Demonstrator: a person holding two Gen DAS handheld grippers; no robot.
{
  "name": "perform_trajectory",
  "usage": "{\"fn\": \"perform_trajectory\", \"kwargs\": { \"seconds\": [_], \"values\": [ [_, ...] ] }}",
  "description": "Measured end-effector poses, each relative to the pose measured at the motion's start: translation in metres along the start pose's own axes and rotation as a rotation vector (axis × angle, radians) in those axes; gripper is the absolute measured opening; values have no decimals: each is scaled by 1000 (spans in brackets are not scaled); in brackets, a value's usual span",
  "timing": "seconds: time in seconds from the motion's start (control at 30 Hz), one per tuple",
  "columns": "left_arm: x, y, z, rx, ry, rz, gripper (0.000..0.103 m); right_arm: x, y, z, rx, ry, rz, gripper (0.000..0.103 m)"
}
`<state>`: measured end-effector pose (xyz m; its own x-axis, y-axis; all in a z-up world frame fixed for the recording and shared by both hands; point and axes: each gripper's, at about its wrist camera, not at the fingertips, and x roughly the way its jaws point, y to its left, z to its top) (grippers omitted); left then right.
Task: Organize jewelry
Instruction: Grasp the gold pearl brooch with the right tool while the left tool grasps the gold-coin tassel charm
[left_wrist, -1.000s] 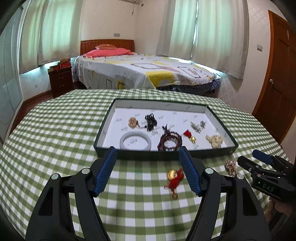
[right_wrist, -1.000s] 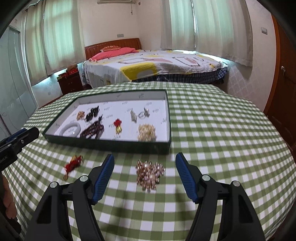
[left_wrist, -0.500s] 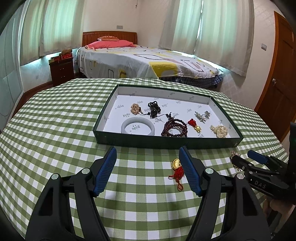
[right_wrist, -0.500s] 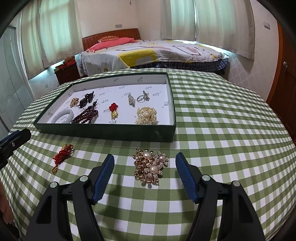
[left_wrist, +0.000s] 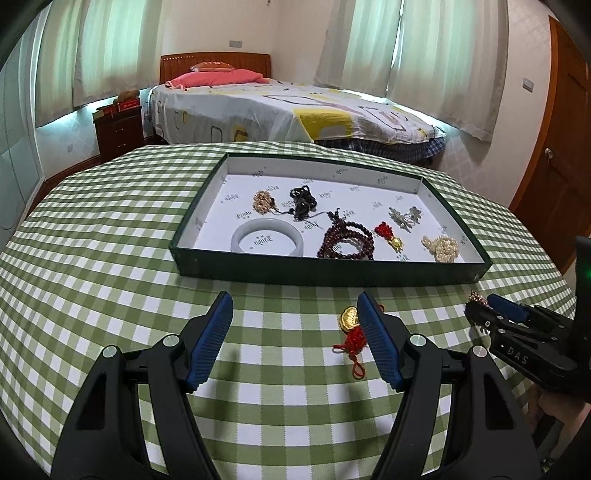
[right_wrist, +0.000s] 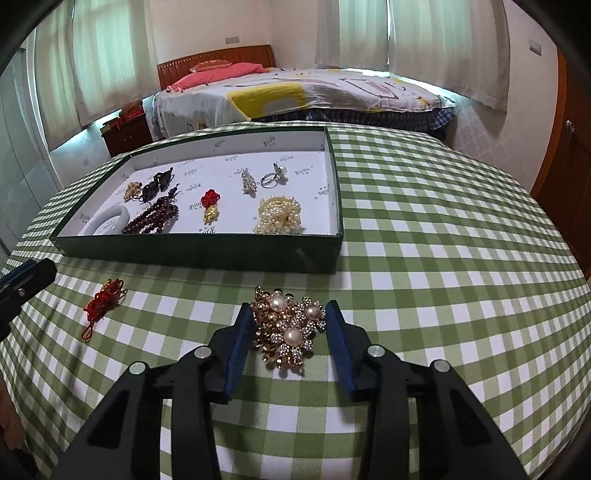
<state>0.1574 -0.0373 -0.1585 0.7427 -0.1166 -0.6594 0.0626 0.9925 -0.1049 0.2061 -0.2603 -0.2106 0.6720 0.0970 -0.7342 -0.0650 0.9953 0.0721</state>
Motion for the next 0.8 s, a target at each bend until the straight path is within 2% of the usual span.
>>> {"fn": "perform_trajectory", "kwargs": {
  "seconds": [0.13, 0.2, 0.23, 0.43, 0.6, 0.8],
  "values": [
    [4, -7, -1, 18, 9, -7, 68, -5, -3, -4, 4, -4, 10, 36],
    [6, -10, -2, 25, 18, -13, 68, -6, -4, -5, 6, 0, 17, 25],
    [8, -12, -2, 29, 22, -19, 68, -7, -4, -5, 8, -4, 22, 23],
    [16, -23, -6, 62, 52, -39, 67, -9, -5, -7, 15, -11, 33, 22],
    [27, -29, -9, 78, 96, -51, 48, -10, -6, -8, 20, -15, 43, 22],
    [33, -31, -12, 85, 117, -62, 45, -9, -6, -7, 24, -14, 49, 22]
  ]
}}
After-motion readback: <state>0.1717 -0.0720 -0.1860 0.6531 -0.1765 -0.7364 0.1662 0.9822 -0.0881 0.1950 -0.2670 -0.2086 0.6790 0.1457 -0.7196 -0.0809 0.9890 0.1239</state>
